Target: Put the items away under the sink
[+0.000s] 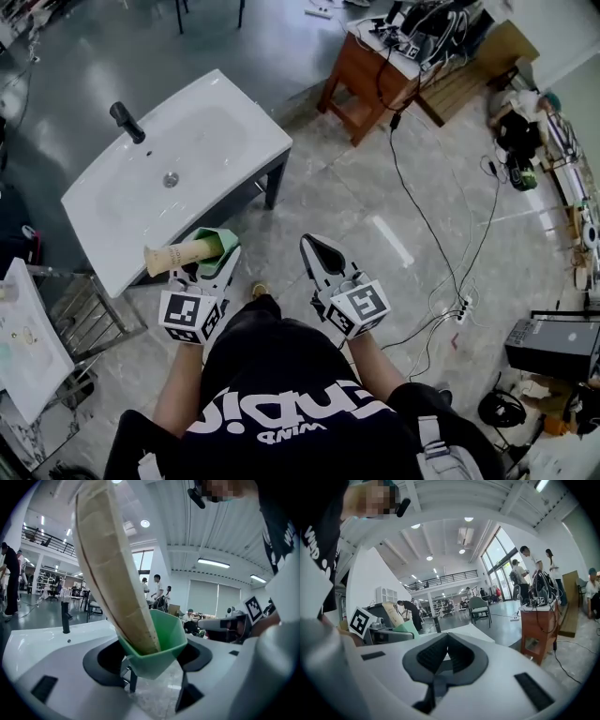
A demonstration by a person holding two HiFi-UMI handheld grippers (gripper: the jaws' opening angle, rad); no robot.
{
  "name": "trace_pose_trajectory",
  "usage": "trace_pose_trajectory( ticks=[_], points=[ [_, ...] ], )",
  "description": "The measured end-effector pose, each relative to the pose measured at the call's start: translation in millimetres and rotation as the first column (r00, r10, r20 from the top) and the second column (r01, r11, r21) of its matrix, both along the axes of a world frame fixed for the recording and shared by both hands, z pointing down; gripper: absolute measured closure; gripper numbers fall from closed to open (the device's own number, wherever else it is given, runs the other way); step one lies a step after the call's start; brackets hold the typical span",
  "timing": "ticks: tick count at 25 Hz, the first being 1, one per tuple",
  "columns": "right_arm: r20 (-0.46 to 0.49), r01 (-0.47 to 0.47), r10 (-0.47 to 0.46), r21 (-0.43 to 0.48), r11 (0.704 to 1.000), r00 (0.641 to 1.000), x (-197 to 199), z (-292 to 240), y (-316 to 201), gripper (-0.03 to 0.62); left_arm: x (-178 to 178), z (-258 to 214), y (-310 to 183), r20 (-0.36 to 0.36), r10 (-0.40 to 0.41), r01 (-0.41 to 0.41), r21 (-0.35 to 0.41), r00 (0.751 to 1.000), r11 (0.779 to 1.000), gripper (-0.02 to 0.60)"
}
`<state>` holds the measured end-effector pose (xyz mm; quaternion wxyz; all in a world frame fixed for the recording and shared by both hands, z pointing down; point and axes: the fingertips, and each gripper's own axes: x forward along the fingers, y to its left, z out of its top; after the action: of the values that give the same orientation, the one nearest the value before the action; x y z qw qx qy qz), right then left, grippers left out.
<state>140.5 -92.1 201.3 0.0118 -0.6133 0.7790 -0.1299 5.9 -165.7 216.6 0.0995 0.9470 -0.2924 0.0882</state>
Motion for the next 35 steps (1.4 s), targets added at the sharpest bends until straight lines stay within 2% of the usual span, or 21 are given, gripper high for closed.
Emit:
trace_pose_trajectory(
  ticks=[8, 16, 23, 26, 30, 35],
  points=[
    [0.005, 0.099, -0.099, -0.011, 0.995, 0.995, -4, 12, -59, 0.576, 0, 9, -29, 0.013, -0.066, 0.066, -0.009, 0.998, 0.998, 0.247],
    [0.019, 0.225, -0.225, -0.019, 0.974, 0.974, -13, 28, -95, 0.576, 0, 22, -45, 0.033, -0.168, 0.168, -0.013, 0.985, 0.986, 0.247],
    [0.015, 0.31, -0.31, -0.027, 0.95, 0.951, -29, 52, -122, 0.576, -6, 30, -51, 0.04, -0.197, 0.197, 0.018, 0.98, 0.98, 0.247],
    [0.005, 0.343, -0.343, -0.029, 0.939, 0.939, -32, 69, -126, 0.576, -7, 46, -55, 0.04, -0.22, 0.219, 0.028, 0.975, 0.975, 0.247],
    [-0.013, 0.37, -0.37, -0.01, 0.929, 0.929, -37, 98, -125, 0.576, -10, 78, -54, 0.075, -0.237, 0.231, 0.081, 0.969, 0.969, 0.247],
    [-0.001, 0.379, -0.379, 0.002, 0.925, 0.925, -40, 150, -127, 0.576, -3, 129, -50, 0.032, -0.222, 0.22, 0.052, 0.974, 0.974, 0.247]
  ],
)
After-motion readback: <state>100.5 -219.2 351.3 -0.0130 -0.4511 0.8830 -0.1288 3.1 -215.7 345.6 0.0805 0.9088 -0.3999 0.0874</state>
